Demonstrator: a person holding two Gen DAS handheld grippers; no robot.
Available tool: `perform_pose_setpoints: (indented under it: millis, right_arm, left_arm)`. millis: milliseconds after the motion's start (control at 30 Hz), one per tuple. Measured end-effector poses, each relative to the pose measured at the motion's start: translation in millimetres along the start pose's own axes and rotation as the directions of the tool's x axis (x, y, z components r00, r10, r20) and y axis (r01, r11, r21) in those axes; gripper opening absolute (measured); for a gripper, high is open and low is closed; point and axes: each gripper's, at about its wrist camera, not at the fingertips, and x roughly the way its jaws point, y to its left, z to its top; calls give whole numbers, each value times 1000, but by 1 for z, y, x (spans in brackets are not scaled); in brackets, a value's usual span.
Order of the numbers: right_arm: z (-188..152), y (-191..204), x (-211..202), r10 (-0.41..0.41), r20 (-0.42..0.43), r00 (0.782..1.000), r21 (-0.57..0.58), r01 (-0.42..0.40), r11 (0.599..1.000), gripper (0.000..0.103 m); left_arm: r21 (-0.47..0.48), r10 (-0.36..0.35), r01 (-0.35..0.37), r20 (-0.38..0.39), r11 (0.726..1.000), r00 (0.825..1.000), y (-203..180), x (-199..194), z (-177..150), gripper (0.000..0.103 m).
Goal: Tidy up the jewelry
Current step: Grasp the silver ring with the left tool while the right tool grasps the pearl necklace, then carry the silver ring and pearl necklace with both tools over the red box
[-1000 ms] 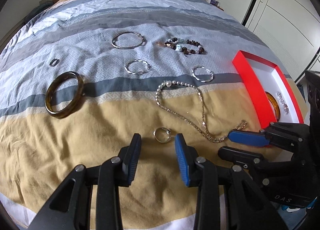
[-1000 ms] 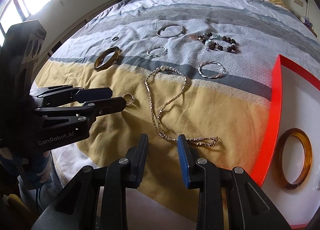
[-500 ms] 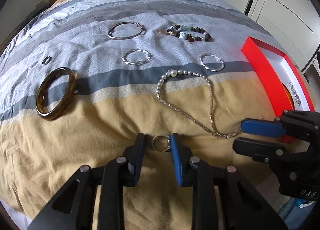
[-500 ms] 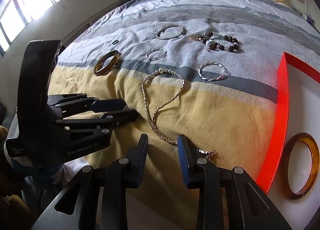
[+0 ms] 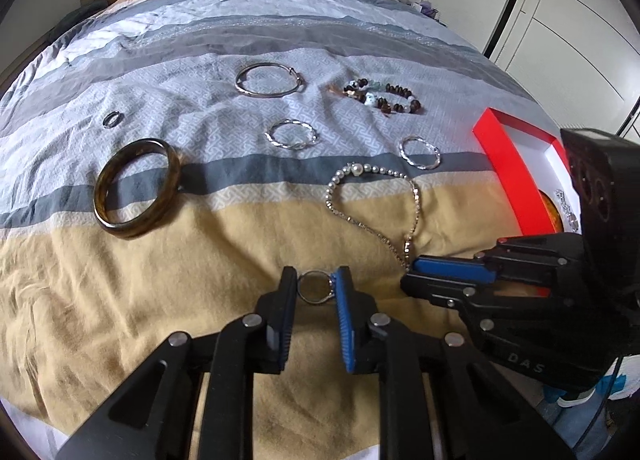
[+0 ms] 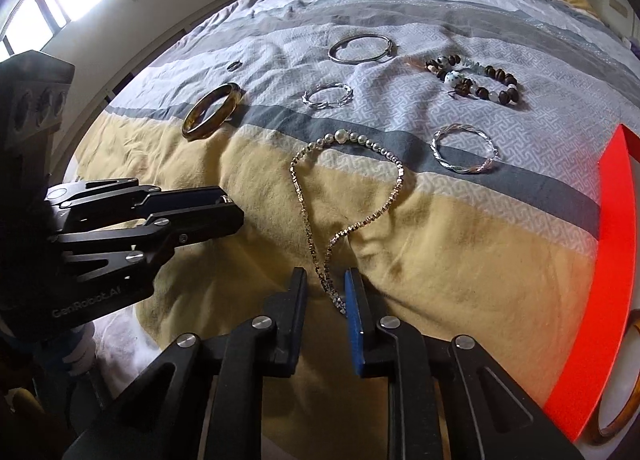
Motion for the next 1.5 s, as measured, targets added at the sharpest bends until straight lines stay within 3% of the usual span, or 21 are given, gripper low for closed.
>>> perform_pose_setpoints:
  millis: [67, 233, 600, 1067, 1300, 1500]
  right_arm:
    - [2, 0, 3, -2, -3, 1000, 11, 2, 1000, 3]
    - [-2, 1, -12, 30, 31, 999, 61, -32, 998, 3]
    - [2, 36, -99, 43, 191, 981, 73, -58, 996, 3]
    - [-17, 78, -230, -22, 400, 916, 32, 10, 999, 3]
    - [-37, 64, -276, -74, 469, 880, 67, 49, 997, 3]
    - [-54, 36, -307, -127, 504, 854, 114, 80, 990, 3]
  left_arm:
    - [-7, 0, 0, 9, 1000, 1000, 2, -6, -1, 18]
    - [-11, 7, -6, 33, 1000, 999, 4, -27, -4, 18]
    - [-11, 31, -30, 142, 999, 989, -5, -109, -13, 18]
    - [26, 12, -19, 266, 999, 964, -43, -204, -38, 18]
    - [52, -6, -9, 283, 999, 959, -68, -222, -43, 18]
    - [110, -39, 9, 264, 994, 964, -104, -214, -31, 18]
